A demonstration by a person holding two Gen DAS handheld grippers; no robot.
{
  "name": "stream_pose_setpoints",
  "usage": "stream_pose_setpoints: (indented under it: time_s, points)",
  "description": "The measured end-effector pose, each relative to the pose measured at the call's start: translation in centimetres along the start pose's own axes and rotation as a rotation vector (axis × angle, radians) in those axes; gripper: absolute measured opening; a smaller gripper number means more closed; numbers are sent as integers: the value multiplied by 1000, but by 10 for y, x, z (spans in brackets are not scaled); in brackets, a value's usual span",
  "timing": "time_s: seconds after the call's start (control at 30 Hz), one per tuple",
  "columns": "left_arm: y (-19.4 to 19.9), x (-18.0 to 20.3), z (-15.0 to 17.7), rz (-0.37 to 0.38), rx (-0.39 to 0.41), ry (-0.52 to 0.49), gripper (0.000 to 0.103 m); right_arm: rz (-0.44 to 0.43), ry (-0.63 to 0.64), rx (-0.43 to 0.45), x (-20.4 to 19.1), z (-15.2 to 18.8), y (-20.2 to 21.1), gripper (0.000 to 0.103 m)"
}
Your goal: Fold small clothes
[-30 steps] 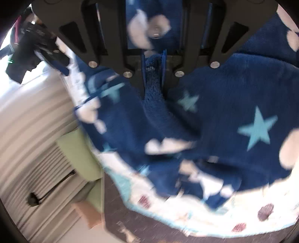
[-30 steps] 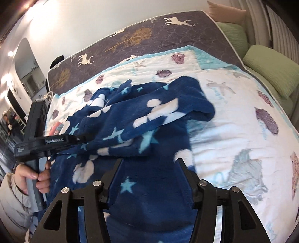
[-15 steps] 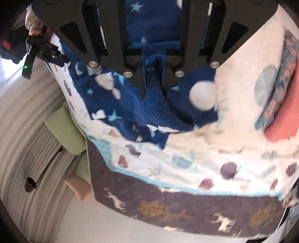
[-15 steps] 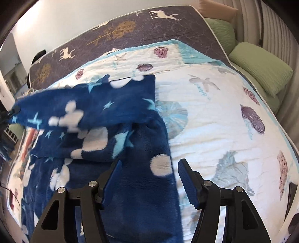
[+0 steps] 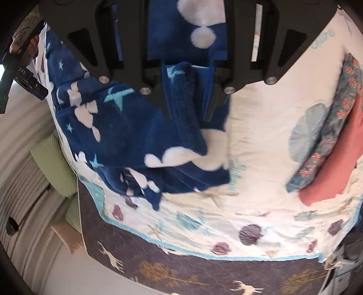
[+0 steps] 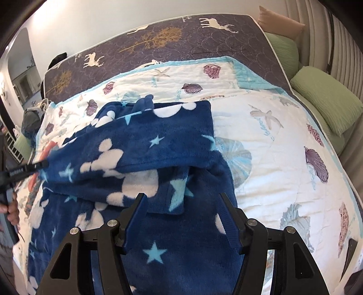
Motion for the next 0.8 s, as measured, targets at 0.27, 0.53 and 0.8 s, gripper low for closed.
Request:
stream_pose_setpoints:
  time_s: [0.27, 0.53, 0.8]
  points:
    - [-12, 32, -3, 109, 6, -76, 28, -47, 21, -12, -26, -39, -25, 18]
    - [-68, 28, 30, 67, -54, -124, 27, -16, -45, -111, -3, -22, -97, 15]
    - [-33, 45, 30, 78, 5, -191, 27, 43, 33, -76, -19, -16, -65, 18]
Point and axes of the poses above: each gripper's, at about its wrist camera, not at the fingertips, and y roughly against the way its jaws point, x to its right, z to its underside, the point moved 4 cm from there along -y, roughly the way its jaws point, and after that the axes turned 6 degrees about -y, right-handed, at the moved point
